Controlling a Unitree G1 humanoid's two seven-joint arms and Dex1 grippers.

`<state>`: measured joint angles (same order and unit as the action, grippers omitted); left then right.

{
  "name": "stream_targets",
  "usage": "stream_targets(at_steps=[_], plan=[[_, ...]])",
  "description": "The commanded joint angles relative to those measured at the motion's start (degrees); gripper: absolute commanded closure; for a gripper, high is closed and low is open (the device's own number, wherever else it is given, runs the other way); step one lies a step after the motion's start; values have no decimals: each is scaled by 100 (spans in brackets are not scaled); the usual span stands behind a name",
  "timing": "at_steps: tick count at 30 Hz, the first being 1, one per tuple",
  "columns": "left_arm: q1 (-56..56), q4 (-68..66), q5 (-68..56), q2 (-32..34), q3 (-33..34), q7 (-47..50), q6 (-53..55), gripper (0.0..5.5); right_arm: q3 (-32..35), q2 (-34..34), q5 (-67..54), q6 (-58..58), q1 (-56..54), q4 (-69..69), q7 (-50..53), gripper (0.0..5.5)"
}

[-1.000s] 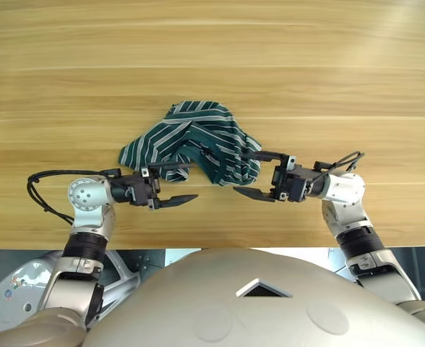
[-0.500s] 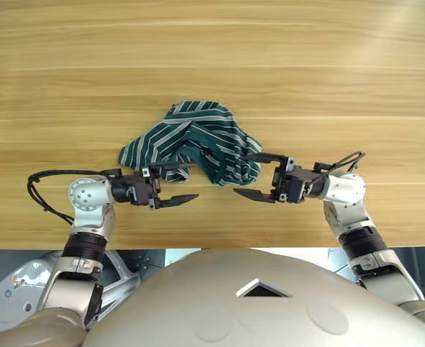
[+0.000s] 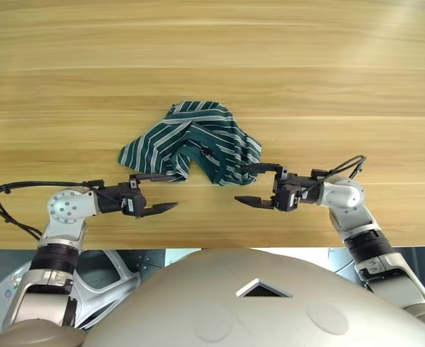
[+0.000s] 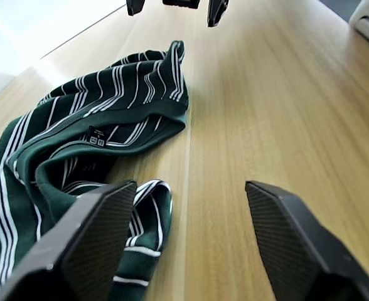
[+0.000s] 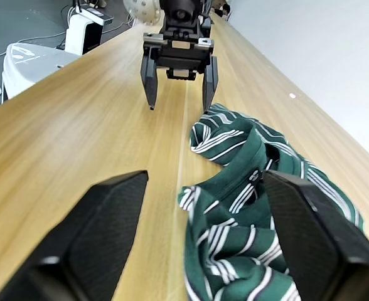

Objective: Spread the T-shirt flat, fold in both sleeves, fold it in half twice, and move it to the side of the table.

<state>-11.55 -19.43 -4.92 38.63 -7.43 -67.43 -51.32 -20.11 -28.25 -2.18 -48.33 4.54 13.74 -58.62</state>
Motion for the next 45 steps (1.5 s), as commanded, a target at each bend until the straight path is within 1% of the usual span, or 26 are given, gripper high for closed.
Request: stream_targets(at_steps=[1,4,11,20,33,34,35,38,41,45], plan=[[-111,157,507,344,124,455,-8,229,-131,-150,493,-26,-41,113,186,211],[-151,218,725,447,102,747,35,229,-259,-178,746,-39,-74,174,282,211],[149,-28,1220,408,-110,1336,63,229,-454,-215,975,-42,-97,206,562,211],[679,-710,2348,405,-550,2278,116,229,-539,-243,1028,-11,-133,149,855,211],[841,-1136,2538,523,-1151,2714,-6,229,-339,-26,1423,519,-627,593,1728,211],[843,-1145,2535,537,-1180,2726,-3,225,-345,-26,1448,535,-647,624,1753,229],[841,-1156,2533,555,-1209,2737,-3,225,-357,-24,1487,543,-670,674,1780,233],[864,-1208,2540,601,-1296,2767,-12,225,-378,-20,1557,540,-706,768,1835,298],[898,-1265,2522,642,-1361,2773,-61,225,-403,-17,1575,529,-733,810,1850,348],[932,-1344,2460,679,-1432,2758,-183,298,-461,-32,1576,481,-728,818,1832,425]])
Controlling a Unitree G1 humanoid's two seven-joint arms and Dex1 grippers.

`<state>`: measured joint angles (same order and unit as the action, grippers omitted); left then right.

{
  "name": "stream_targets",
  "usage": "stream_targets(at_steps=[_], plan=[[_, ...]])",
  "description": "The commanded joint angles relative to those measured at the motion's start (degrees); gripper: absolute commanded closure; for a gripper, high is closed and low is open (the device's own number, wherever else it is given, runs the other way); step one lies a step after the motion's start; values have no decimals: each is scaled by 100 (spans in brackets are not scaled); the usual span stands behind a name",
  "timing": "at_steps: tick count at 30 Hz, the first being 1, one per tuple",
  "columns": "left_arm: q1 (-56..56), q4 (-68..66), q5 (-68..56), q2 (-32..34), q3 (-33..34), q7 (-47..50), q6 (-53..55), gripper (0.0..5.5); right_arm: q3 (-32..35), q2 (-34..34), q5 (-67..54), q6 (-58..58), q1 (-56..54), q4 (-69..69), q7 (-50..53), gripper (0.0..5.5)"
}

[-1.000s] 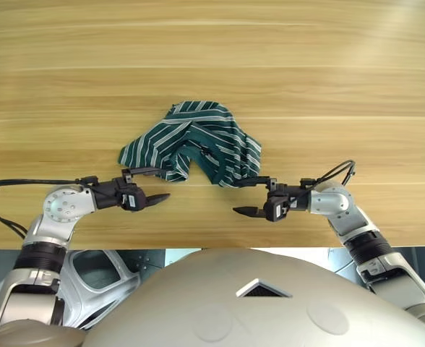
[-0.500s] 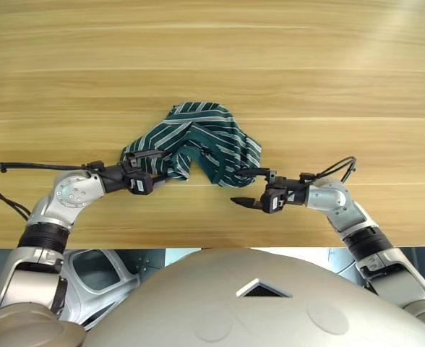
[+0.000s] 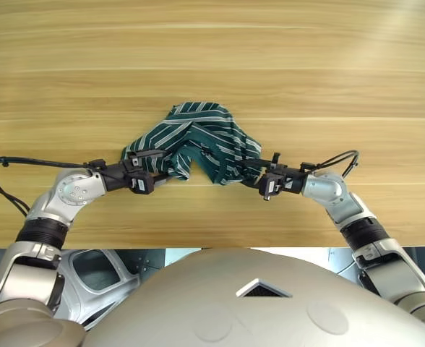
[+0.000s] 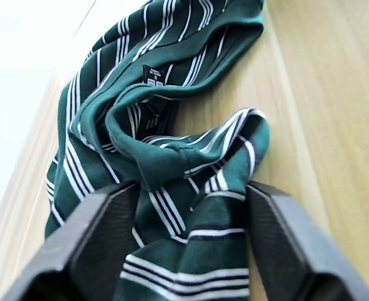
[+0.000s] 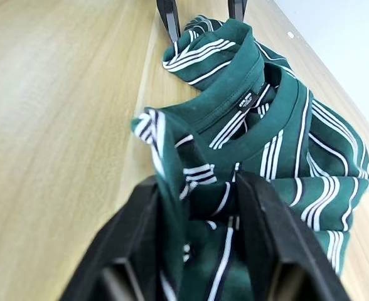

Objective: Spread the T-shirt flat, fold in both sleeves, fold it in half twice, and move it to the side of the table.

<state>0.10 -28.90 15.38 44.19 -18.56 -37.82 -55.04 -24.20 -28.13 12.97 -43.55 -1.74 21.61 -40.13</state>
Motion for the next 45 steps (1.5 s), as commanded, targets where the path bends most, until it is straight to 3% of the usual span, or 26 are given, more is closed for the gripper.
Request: stream_targets(at_steps=[1,7,14,26,28,32,37,41,45], plan=[[-230,-416,415,133,-337,-204,167,319,-61,-48,58,-9,-100,34,-19,448],[-187,-543,342,148,-419,-234,106,412,-108,-79,1,-72,-105,31,-36,548],[-118,-788,264,166,-501,-205,97,520,-92,-143,-91,-104,-15,-80,-49,550],[-27,-899,-189,188,-489,-324,-122,543,194,-452,-325,-111,52,-182,-27,550],[-140,-547,-812,336,-469,-565,-286,544,311,-608,-689,-188,112,-357,-160,550],[-533,1119,-3299,1018,-405,-1321,-534,546,724,-995,-1899,-324,150,-873,-510,550],[-127,2853,-6062,1267,569,-1907,-45,546,1523,-1112,-2776,-37,-532,-1129,-468,550],[835,3414,-7154,979,1566,-1907,845,546,2132,-1211,-3161,382,-1239,-1439,-402,550],[1349,3566,-7182,685,2279,-1809,1553,546,2749,-1433,-3806,652,-1331,-1883,-587,550]])
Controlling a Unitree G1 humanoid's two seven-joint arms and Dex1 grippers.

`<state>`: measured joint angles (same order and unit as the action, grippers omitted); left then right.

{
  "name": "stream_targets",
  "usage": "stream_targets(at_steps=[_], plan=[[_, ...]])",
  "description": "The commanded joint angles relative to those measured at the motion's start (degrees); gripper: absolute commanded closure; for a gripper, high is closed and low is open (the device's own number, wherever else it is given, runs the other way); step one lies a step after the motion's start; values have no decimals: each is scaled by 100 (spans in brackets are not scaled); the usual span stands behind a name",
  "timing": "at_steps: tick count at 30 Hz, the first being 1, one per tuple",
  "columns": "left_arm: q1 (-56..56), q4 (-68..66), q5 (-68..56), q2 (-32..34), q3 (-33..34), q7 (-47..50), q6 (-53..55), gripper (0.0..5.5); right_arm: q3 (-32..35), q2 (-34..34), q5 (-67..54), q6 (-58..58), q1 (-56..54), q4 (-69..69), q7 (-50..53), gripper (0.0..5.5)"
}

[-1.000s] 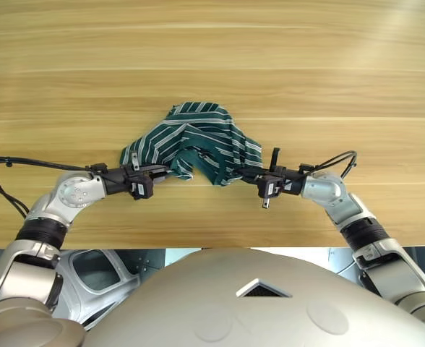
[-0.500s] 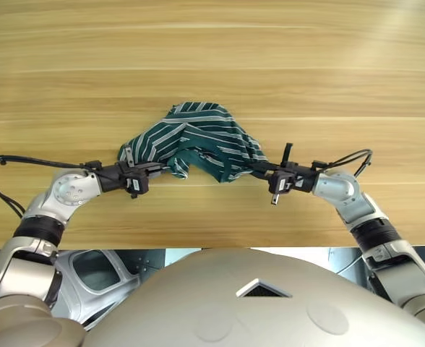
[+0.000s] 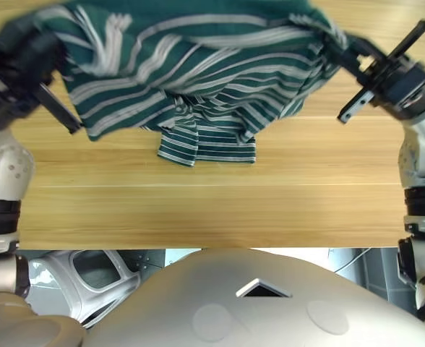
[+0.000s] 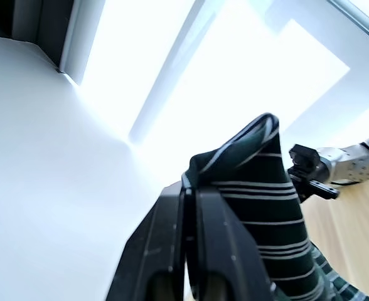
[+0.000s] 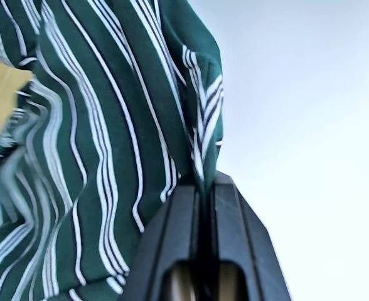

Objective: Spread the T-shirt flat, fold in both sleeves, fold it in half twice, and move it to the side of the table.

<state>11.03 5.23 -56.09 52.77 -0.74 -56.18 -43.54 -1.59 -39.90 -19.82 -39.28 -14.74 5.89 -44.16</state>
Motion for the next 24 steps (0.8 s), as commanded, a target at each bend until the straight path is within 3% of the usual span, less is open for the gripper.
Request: stream_targets(at_steps=[1,7,9,12,15,17,18,19,20,22,24], plan=[[58,287,-79,-198,688,-140,507,546,644,-355,-825,205,187,-478,-416,550],[-2698,1241,-158,-357,1195,-3101,318,546,798,-1111,-2603,-1402,3498,-2192,-3386,550],[-3071,1007,146,-357,956,-3541,243,546,638,-1178,-2492,-1431,3854,-2295,-3770,550],[-2317,-184,1286,-308,281,-3625,347,546,25,-1165,-1478,-724,2807,-1319,-4028,550],[953,-2730,2713,-633,-348,-3567,881,546,-590,-525,13,523,-493,986,-3567,550],[3769,-4800,3792,-1044,-496,-2286,1254,546,-991,116,1974,1375,-3759,3546,-708,550],[5150,-5680,4372,-1183,-538,-762,1501,546,-1136,274,2636,1943,-5260,4622,1150,550],[6656,-6429,4656,-1170,-393,1413,2041,546,-982,240,2771,2434,-6567,5359,2741,550],[7771,-6846,4594,-1076,-105,2926,2364,546,-742,133,2660,2596,-7409,5677,3599,550],[8799,-6795,4265,-694,565,3871,1916,546,-198,-290,2639,2011,-7902,5344,4207,550],[8177,-6134,4569,-381,919,3699,817,546,332,-517,2590,1104,-6901,4359,3875,550]])
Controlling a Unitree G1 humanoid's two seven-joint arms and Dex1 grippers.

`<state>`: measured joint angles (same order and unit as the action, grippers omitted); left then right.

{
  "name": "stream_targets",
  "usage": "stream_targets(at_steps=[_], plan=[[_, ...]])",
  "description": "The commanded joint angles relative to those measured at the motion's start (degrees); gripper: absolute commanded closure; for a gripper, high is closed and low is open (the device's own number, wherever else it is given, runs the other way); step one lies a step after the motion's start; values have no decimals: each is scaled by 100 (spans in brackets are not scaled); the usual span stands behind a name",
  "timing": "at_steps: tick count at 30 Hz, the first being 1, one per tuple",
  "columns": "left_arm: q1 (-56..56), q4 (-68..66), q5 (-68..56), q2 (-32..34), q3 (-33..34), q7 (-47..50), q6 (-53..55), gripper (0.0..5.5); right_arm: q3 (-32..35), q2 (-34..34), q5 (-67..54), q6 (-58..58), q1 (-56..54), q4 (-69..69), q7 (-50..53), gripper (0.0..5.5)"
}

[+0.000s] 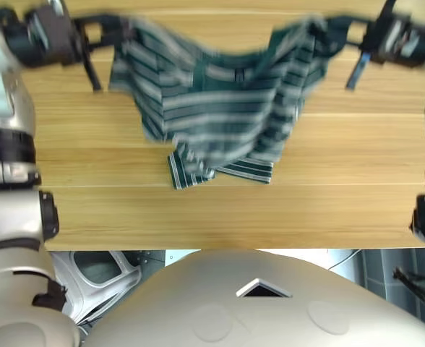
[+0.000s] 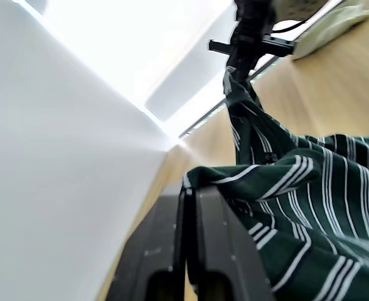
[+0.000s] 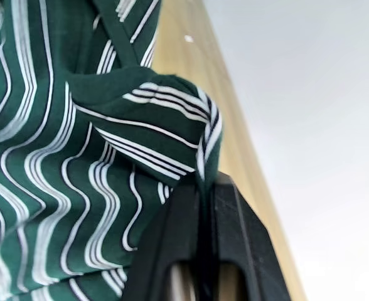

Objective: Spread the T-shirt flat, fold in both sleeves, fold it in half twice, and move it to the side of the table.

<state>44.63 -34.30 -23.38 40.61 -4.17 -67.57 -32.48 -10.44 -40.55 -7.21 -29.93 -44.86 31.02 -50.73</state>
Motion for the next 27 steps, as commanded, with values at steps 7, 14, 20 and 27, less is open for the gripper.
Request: stream_targets(at_steps=[7,14,20,27], plan=[[-66,-2138,1474,-371,1727,4451,-3108,546,784,352,2894,-1116,162,1334,6491,550],[-2241,-2818,2045,-1464,449,3627,-3627,546,-704,1067,3741,-1694,1184,2453,5862,550],[-4484,411,-420,-669,-1093,566,-2779,546,-1998,-535,2027,-2586,3401,-547,2370,550],[-5257,1573,-622,480,-533,-163,-2149,546,-2125,-1203,1764,-1769,4300,-1287,999,550]])
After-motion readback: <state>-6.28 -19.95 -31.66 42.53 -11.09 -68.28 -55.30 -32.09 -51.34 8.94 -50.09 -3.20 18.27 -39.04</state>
